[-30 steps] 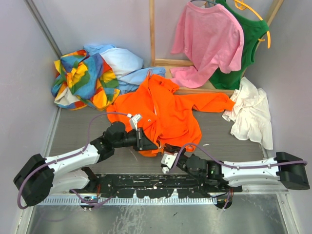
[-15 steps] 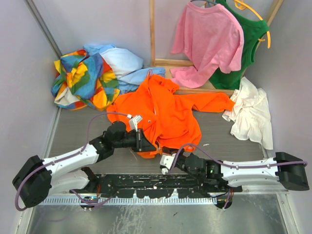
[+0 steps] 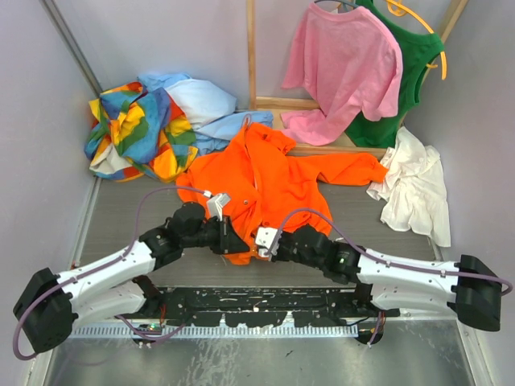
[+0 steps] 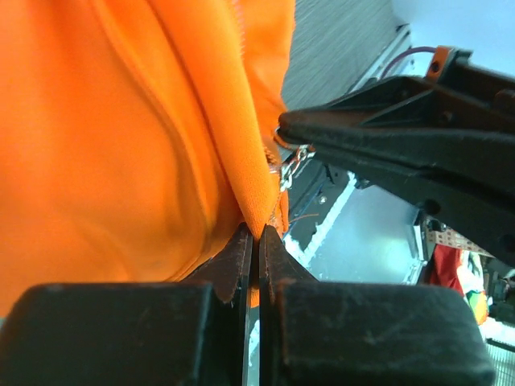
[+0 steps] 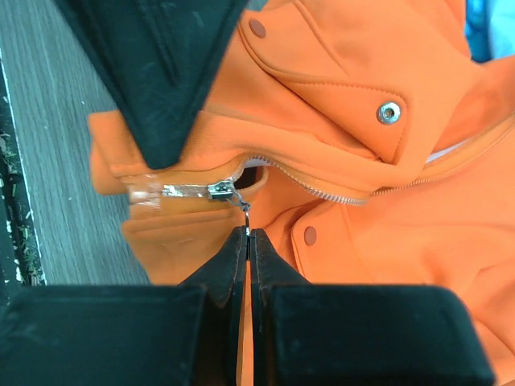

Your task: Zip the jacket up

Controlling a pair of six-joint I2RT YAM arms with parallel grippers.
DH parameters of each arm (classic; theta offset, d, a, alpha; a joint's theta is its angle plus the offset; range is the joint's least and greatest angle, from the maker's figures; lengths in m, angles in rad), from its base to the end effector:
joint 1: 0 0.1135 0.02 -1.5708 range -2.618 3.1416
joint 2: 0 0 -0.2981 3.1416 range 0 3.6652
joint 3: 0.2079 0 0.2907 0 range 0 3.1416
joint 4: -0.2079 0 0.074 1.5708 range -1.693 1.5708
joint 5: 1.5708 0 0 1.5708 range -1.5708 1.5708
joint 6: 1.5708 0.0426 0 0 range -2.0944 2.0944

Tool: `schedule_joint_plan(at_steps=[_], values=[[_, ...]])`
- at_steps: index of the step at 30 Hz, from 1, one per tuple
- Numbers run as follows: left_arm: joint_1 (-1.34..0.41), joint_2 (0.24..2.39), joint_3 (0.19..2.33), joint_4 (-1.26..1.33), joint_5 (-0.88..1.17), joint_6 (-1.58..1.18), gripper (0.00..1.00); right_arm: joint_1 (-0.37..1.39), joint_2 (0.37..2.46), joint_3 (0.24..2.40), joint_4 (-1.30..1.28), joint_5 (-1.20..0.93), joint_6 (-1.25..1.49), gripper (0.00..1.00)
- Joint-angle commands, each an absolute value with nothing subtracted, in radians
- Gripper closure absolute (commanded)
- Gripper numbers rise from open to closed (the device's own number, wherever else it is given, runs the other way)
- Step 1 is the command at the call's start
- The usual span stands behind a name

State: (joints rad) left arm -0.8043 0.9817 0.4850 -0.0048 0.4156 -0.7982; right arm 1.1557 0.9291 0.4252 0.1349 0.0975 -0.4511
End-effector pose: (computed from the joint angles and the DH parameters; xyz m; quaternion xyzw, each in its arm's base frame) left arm 0.1486 -0.1791 0.2243 0.1077 0.8416 -0.4816 0.2194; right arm 0.0958 0.2071 0.2255 -0.5738 0.5918 0.1571 0.5439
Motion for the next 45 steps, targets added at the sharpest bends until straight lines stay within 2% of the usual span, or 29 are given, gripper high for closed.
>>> schedule_joint_plan(at_steps=[1, 11, 17, 26, 32, 38, 41, 45], values=[[-0.809, 0.947, 0.504, -0.180, 0.385, -0.735, 1.00, 1.094, 0.982, 0.562, 0.017, 0.115, -0.389, 0.99], [-0.808, 0.900, 0.516, -0.292, 0.305, -0.698, 1.00, 0.972, 1.082, 0.665, -0.046, 0.112, -0.290, 0.99], [-0.807, 0.838, 0.563, -0.424, 0.144, -0.659, 1.00, 0.929, 1.068, 0.678, -0.008, 0.149, -0.259, 0.99], [-0.803, 0.855, 0.917, -0.665, -0.215, -0.422, 1.00, 0.848, 1.096, 0.847, -0.034, 0.164, -0.249, 1.00], [-0.797, 0.930, 1.256, -0.716, -0.346, -0.239, 1.00, 0.803, 1.123, 1.066, -0.110, 0.163, -0.274, 0.99], [-0.796, 0.950, 1.505, -0.758, -0.413, -0.125, 1.00, 0.802, 1.133, 1.299, -0.205, 0.138, -0.325, 1.00], [-0.795, 0.902, 1.518, -0.772, -0.412, -0.118, 1.00, 0.801, 1.124, 1.362, -0.278, 0.027, -0.328, 0.99], [-0.795, 0.807, 1.382, -0.745, -0.413, -0.151, 1.00, 0.801, 1.096, 1.286, -0.276, -0.096, -0.279, 0.99]])
